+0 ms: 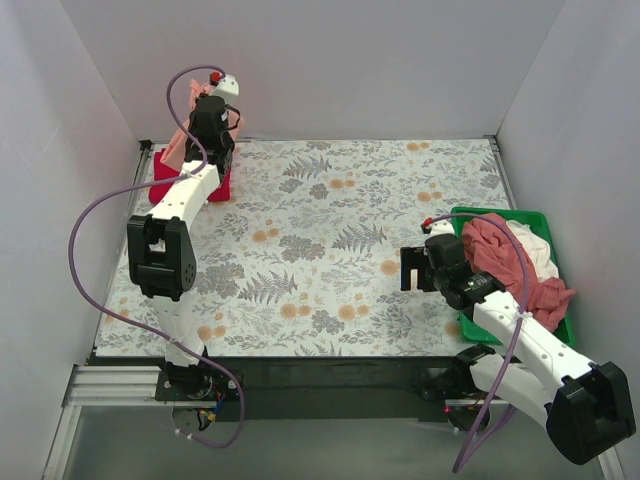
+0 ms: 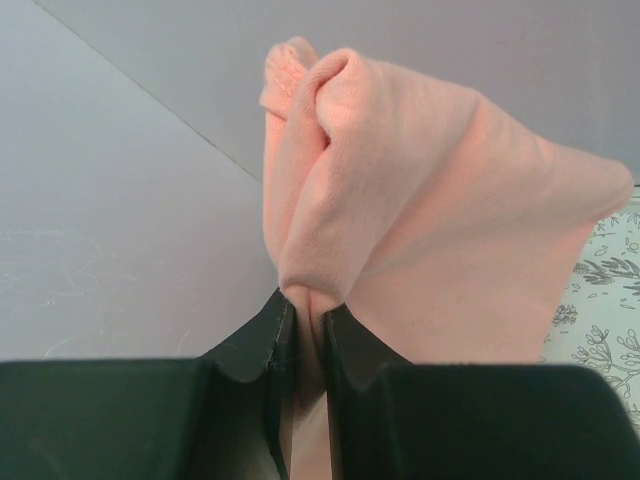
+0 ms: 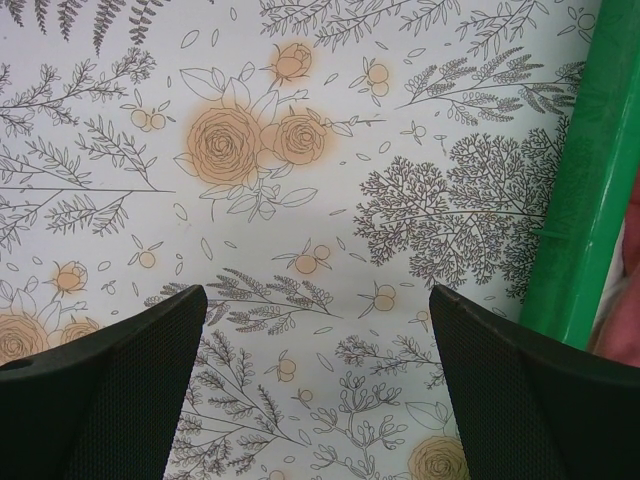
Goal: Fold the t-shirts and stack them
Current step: Neatly place the folded tshirt to the corner
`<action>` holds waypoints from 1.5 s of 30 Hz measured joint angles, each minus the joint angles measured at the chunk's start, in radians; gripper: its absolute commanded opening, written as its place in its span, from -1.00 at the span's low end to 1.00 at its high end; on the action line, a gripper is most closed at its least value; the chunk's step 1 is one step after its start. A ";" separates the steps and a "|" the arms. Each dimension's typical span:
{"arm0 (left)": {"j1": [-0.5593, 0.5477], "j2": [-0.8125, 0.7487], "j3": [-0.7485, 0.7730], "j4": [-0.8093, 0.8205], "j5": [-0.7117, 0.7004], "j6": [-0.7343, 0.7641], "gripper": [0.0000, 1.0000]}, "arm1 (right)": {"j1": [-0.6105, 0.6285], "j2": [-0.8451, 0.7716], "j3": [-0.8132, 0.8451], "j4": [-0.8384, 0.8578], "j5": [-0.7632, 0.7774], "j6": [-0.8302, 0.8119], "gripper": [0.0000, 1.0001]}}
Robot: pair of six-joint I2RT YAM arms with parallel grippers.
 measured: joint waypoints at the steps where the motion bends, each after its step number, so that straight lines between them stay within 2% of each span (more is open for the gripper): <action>1: 0.001 0.000 -0.005 0.000 0.000 0.001 -1.00 | 0.000 0.001 0.000 0.000 0.000 0.000 0.97; 16: 0.039 0.112 -0.004 0.021 -0.013 -0.014 -1.00 | 0.000 0.032 0.000 0.000 0.008 0.001 0.97; 36: 0.141 0.361 0.141 0.026 -0.060 -0.154 -1.00 | 0.000 0.108 0.048 -0.001 0.022 0.002 0.97; 37: 0.143 0.370 0.145 0.023 -0.061 -0.163 -0.80 | 0.000 0.111 0.053 -0.002 0.022 0.002 0.97; 39: 0.148 0.390 0.158 0.013 -0.068 -0.175 -0.04 | 0.000 0.114 0.060 -0.002 0.021 0.002 0.97; 40: 0.149 0.397 0.168 0.008 -0.075 -0.183 0.70 | 0.000 0.115 0.064 -0.002 0.021 0.002 0.97; 45: 0.151 0.400 0.204 -0.010 -0.103 -0.232 0.75 | 0.000 0.122 0.080 -0.001 0.018 0.004 0.96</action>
